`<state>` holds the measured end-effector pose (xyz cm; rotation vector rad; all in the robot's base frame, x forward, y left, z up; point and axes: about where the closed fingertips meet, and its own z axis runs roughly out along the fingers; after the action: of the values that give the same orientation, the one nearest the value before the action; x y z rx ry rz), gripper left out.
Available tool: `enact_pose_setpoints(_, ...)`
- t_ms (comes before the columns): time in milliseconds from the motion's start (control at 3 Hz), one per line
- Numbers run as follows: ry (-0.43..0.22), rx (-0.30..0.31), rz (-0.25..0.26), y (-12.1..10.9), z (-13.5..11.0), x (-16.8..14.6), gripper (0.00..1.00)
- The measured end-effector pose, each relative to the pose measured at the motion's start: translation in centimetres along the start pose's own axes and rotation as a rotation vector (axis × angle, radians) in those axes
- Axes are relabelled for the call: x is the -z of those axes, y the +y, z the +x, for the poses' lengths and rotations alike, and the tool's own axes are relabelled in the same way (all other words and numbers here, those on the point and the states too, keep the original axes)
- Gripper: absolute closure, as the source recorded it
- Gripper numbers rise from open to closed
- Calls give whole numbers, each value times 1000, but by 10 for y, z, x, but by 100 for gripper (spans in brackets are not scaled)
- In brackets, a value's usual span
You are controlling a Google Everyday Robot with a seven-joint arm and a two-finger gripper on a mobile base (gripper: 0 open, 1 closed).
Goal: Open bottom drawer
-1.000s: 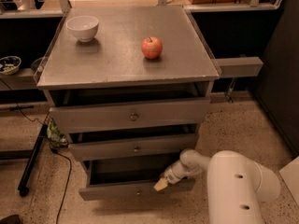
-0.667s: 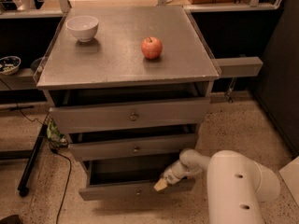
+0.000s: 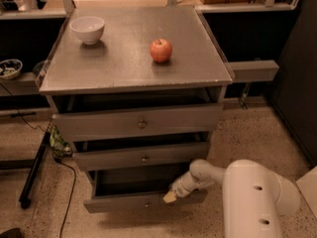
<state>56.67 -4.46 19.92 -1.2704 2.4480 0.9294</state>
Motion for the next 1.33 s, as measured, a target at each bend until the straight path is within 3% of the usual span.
enact_pose_setpoints(667,-10,50,3,5,-3,4,100)
enact_pose_setpoints(1333,-10,50,3,5,-3,4,50)
